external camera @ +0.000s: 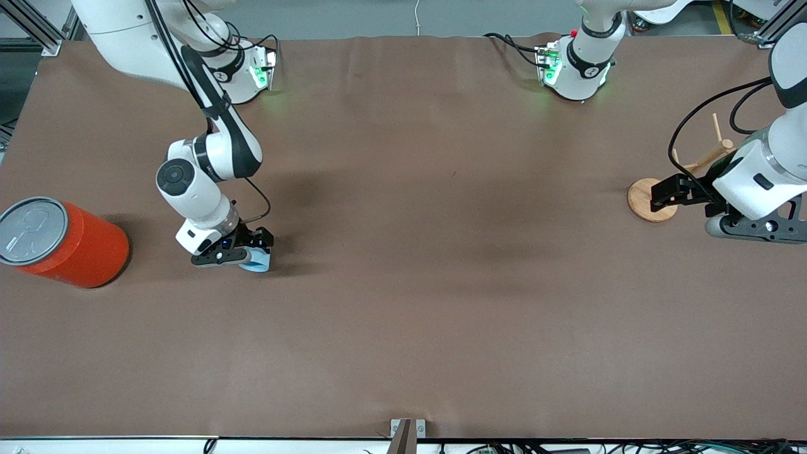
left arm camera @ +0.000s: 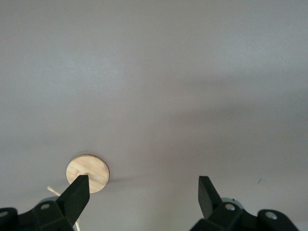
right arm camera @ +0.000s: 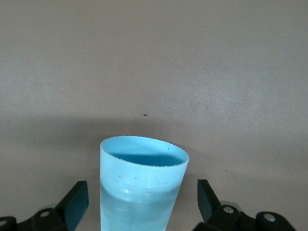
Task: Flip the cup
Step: 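Close the right gripper around the light-blue cup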
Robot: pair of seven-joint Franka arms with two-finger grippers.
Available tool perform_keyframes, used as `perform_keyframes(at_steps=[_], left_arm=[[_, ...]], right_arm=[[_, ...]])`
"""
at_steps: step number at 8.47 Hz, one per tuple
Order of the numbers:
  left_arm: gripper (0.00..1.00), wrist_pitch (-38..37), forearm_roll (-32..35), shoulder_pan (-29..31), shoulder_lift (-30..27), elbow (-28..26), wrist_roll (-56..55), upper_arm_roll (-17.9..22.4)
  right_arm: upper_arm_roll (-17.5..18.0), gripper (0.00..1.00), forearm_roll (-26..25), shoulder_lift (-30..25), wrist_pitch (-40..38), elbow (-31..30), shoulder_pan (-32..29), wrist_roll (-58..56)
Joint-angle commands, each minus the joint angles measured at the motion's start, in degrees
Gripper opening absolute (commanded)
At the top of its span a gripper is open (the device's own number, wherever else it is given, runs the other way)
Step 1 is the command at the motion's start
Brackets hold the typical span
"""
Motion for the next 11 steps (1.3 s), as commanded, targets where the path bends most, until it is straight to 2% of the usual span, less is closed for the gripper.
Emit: perform_keyframes(at_steps=[1,3,4,6,7,8,11], left_arm=[[1.0,0.31,0.95,-0.06,-0.39,-0.03,-0.58,-0.12],[1.0,0.31,0.95,-0.06,-0.39,-0.03,-0.58,-0.12],[1.0,0.31,0.95,0.03,-0.39,-0.03,-0.58,-0.12],[1.0,0.4,0.95,-0.06,-0.39,-0.03,-0.58,-0.12],[1.0,0.4,0.95,-0.06,-0.39,-0.03,-0.58,-0.12],[1.0,0.4,0.95,0.03,-0.39,-0.03,-0.58,-0.12],[1.0,0.4,0.95,0.03,-0.39,-0.03,-0.58,-0.12]], right_arm=[[0.43,1.0,0.15,1.03,0.64,0.64,-0.53,0.78],[0.43,0.96,0.15,1.55,0.82,0.9,-0.18,0.69],[0.43,0.89,0.15,1.91,0.82,0.99,-0.18,0.69],[0.43,0.58,0.15,2.0,0.47,1.25,-0.18,0.51],[0.43,0.45,0.15,2.0,0.21,1.43,-0.36,0.34],[0.43,0.37,0.15,2.0,0.03,1.51,-0.36,0.6],[0.43,0.36,0.15,1.3,-1.71,2.22,0.08,-0.02]])
